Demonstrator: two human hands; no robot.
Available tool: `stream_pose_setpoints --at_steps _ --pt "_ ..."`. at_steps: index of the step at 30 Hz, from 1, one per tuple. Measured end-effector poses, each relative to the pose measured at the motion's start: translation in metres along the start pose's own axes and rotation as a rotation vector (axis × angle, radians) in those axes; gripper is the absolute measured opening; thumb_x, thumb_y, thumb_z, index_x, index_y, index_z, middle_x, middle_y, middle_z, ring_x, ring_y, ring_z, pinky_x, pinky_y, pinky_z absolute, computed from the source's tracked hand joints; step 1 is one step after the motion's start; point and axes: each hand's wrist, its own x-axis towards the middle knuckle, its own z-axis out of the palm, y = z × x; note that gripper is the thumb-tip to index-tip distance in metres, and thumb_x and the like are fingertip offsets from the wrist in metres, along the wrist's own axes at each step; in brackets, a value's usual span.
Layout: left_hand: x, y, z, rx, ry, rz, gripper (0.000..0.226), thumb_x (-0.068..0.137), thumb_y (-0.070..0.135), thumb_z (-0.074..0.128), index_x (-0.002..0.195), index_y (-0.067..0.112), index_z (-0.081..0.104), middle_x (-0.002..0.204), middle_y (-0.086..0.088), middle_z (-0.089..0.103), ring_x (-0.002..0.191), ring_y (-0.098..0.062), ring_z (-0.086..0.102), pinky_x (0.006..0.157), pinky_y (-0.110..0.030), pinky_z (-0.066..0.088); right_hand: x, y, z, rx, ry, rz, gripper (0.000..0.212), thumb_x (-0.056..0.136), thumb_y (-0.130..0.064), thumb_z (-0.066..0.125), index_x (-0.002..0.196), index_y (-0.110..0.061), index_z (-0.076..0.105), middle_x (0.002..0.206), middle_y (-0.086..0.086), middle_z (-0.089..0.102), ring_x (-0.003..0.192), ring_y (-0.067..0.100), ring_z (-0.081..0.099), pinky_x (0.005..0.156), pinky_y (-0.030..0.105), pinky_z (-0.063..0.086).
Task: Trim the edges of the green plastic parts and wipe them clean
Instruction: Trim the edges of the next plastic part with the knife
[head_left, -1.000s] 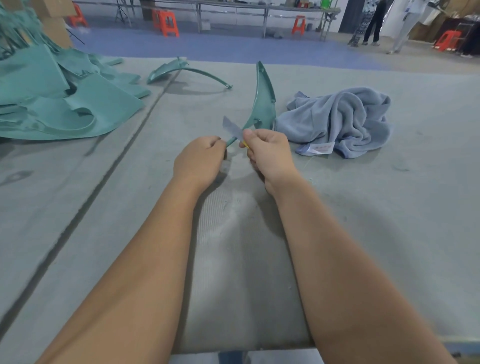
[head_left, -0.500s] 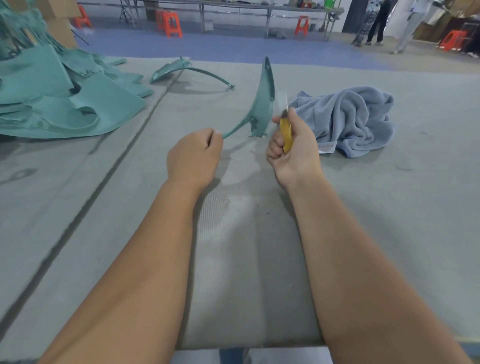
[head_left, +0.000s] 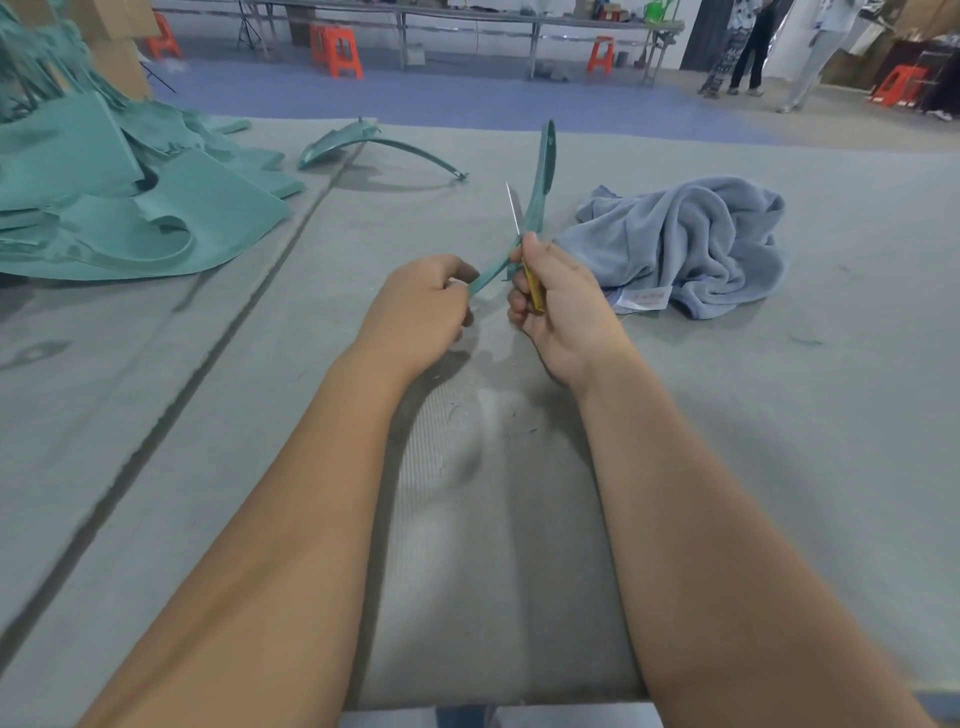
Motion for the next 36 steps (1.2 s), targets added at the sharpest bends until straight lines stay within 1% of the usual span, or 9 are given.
stream_pose_setpoints --at_steps 3,6,11,13,16,18,21,31,36 --pt "0.001 0.003 0.009 0.009 -0.006 -0.055 0.037 0.093 0.036 0.044 0.072 0.016 0.067 0.051 0.006 0.056 0.054 -0.020 0.052 0.059 -0.030 0.041 -0.002 -0.001 -0.001 0.035 0.058 -0.054 0.021 0.102 -0.029 0.049 0.085 -0.018 0.054 0.058 -0.001 0.051 0.047 0.012 0.046 0.049 0.022 0.043" --pt "0.004 0.003 0.010 0.049 0.014 -0.071 0.049 0.094 0.047 0.047 0.060 0.016 0.061 0.049 0.005 0.054 0.054 -0.019 0.051 0.061 -0.030 0.039 -0.001 -0.003 -0.004 0.045 0.139 -0.099 0.022 0.103 -0.032 0.047 0.083 -0.022 0.052 0.053 -0.004 0.050 0.040 0.009 0.035 0.040 0.020 0.027" --pt "0.002 -0.002 0.001 0.115 0.303 -0.013 0.054 0.093 0.050 0.046 0.071 0.003 0.063 0.059 -0.011 0.056 0.056 -0.029 0.051 0.054 -0.034 0.036 0.003 -0.001 -0.008 0.090 0.127 0.009 0.053 0.104 -0.046 0.031 0.087 -0.013 0.069 0.054 -0.004 0.044 0.046 0.011 0.032 0.047 0.022 0.027" --pt "0.003 -0.007 -0.005 0.084 0.342 -0.026 0.054 0.093 0.050 0.047 0.072 0.003 0.064 0.063 -0.013 0.060 0.057 -0.030 0.052 0.054 -0.037 0.038 0.005 0.001 -0.007 -0.031 0.087 0.000 0.046 0.103 -0.039 0.036 0.086 -0.014 0.071 0.055 -0.007 0.042 0.050 0.010 0.034 0.052 0.020 0.030" --pt "0.004 -0.008 -0.006 0.052 0.314 -0.055 0.050 0.093 0.049 0.049 0.070 0.008 0.066 0.067 -0.011 0.064 0.058 -0.025 0.055 0.056 -0.035 0.040 0.003 0.004 -0.003 -0.229 0.021 -0.083 0.031 0.101 -0.027 0.047 0.077 -0.018 0.065 0.058 -0.007 0.045 0.053 0.010 0.040 0.057 0.024 0.032" --pt "0.004 -0.008 -0.001 0.153 0.249 -0.062 0.048 0.093 0.048 0.048 0.072 0.010 0.066 0.063 -0.006 0.061 0.063 -0.025 0.057 0.055 -0.031 0.036 0.000 0.008 0.000 -0.271 -0.059 -0.118 0.029 0.101 -0.025 0.050 0.074 -0.019 0.059 0.057 -0.003 0.052 0.047 0.011 0.042 0.050 0.026 0.031" --pt "0.005 -0.010 0.004 0.256 0.160 -0.078 0.046 0.096 0.046 0.045 0.072 0.011 0.064 0.060 -0.001 0.057 0.068 -0.026 0.057 0.055 -0.030 0.033 -0.004 0.010 0.004 -0.293 -0.167 -0.096 0.026 0.101 -0.022 0.051 0.076 -0.018 0.057 0.051 0.001 0.051 0.037 0.012 0.031 0.042 0.024 0.019" --pt "0.009 -0.012 0.000 0.134 0.134 -0.144 0.047 0.093 0.043 0.045 0.056 0.017 0.055 0.040 0.007 0.046 0.050 -0.018 0.048 0.054 -0.030 0.030 -0.001 0.007 -0.003 -0.348 -0.151 -0.041 0.031 0.099 -0.019 0.055 0.070 -0.012 0.061 0.045 -0.002 0.038 0.042 0.009 0.023 0.038 0.017 0.019" --pt "0.009 -0.011 0.001 0.145 0.135 -0.125 0.047 0.095 0.042 0.044 0.056 0.017 0.053 0.045 0.005 0.044 0.050 -0.019 0.045 0.053 -0.030 0.029 0.000 0.009 -0.003 -0.325 -0.124 -0.079 0.031 0.098 -0.015 0.055 0.068 -0.011 0.060 0.044 -0.004 0.037 0.040 0.006 0.028 0.038 0.015 0.022"
